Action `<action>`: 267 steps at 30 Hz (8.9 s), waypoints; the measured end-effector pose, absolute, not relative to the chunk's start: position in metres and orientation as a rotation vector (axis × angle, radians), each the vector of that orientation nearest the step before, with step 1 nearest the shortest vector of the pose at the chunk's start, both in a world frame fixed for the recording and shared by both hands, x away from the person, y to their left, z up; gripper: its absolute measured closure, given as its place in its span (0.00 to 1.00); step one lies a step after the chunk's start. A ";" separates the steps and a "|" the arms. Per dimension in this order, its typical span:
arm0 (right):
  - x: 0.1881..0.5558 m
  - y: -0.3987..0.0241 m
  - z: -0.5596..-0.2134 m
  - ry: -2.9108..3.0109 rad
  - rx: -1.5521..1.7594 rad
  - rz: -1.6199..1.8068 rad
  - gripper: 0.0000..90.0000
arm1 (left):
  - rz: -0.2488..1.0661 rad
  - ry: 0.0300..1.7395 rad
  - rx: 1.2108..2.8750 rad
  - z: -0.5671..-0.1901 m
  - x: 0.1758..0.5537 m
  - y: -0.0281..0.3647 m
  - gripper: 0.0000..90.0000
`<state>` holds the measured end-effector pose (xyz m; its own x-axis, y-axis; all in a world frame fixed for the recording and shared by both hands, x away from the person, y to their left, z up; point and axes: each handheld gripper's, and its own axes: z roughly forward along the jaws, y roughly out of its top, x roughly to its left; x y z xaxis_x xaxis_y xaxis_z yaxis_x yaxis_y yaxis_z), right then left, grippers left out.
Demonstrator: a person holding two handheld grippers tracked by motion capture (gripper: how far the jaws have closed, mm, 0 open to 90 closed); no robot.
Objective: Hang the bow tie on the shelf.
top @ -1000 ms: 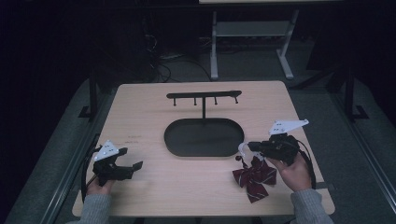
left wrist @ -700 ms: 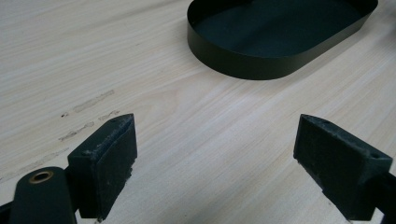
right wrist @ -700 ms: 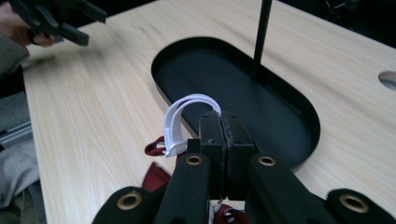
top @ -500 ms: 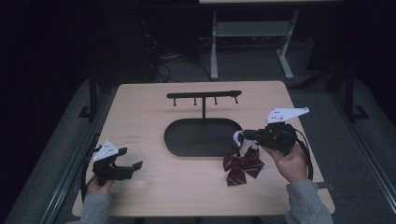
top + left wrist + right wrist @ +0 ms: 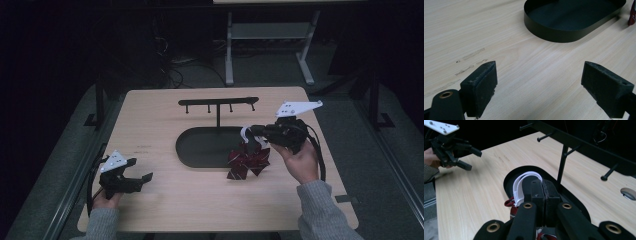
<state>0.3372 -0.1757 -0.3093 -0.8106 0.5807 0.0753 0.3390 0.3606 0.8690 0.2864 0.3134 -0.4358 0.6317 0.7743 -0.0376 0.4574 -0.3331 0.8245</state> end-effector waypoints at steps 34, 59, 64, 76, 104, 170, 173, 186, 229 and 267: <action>0.399 -0.141 -0.277 2.397 0.819 1.388 0.99 | 0.459 0.964 1.983 -0.435 0.286 0.313 0.14; 0.435 -0.128 -0.282 2.422 0.884 1.323 0.98 | 0.455 0.968 1.977 -0.434 0.287 0.313 0.14; 0.438 -0.125 -0.287 2.434 0.898 1.302 0.98 | 0.455 0.961 1.984 -0.434 0.287 0.312 0.14; 0.444 -0.127 -0.296 2.433 0.940 1.258 0.98 | 0.455 0.956 1.986 -0.434 0.287 0.311 0.14; 0.445 -0.134 -0.311 2.452 0.979 1.246 0.94 | 0.453 0.951 1.987 -0.434 0.287 0.311 0.15; 0.421 -0.158 -0.313 2.471 0.947 1.324 0.80 | 0.449 0.957 1.991 -0.434 0.287 0.311 0.14; 0.419 -0.160 -0.313 2.473 0.963 1.329 0.80 | 0.450 0.957 1.987 -0.435 0.287 0.311 0.14; 0.408 -0.162 -0.307 2.478 0.930 1.332 0.77 | 0.454 0.947 1.996 -0.435 0.287 0.311 0.14; 0.374 -0.194 -0.336 2.494 0.961 1.335 0.67 | 0.452 0.953 1.996 -0.436 0.287 0.310 0.14; 0.352 -0.227 -0.378 2.498 1.084 1.347 0.61 | 0.452 0.954 1.994 -0.436 0.287 0.310 0.15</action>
